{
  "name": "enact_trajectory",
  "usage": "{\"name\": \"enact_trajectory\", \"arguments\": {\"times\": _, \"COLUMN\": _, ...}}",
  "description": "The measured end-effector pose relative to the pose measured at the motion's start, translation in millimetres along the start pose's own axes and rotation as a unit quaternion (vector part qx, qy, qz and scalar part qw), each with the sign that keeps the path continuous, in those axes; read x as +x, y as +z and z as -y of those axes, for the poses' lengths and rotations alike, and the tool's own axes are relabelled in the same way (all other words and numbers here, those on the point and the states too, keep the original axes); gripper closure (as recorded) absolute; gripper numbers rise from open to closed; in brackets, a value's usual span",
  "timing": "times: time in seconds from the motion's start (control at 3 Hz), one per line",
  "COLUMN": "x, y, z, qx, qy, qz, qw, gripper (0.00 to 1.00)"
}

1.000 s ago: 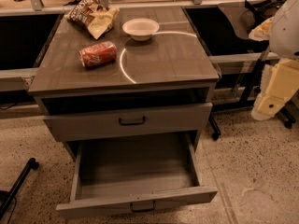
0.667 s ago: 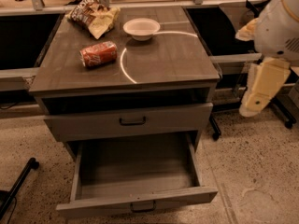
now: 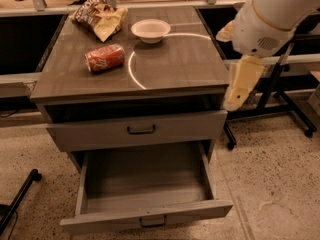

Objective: Place coke can into middle drawer

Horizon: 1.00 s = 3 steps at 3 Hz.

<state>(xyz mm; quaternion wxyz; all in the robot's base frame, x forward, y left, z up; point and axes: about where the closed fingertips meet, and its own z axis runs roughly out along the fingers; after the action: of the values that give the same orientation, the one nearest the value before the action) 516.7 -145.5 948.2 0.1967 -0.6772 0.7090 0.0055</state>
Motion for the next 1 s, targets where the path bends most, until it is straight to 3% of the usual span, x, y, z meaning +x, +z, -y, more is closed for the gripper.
{"name": "enact_trajectory", "arguments": {"times": 0.33, "x": -20.0, "y": 29.8, "z": 23.6, "qx": -0.013, "qy": -0.014, "qz": 0.028, "qw": 0.9994, "gripper": 0.00}}
{"name": "enact_trajectory", "arguments": {"times": 1.0, "x": -29.9, "y": 34.8, "z": 30.4, "qx": -0.014, "qy": -0.031, "qz": 0.045, "qw": 0.9984, "gripper": 0.00}}
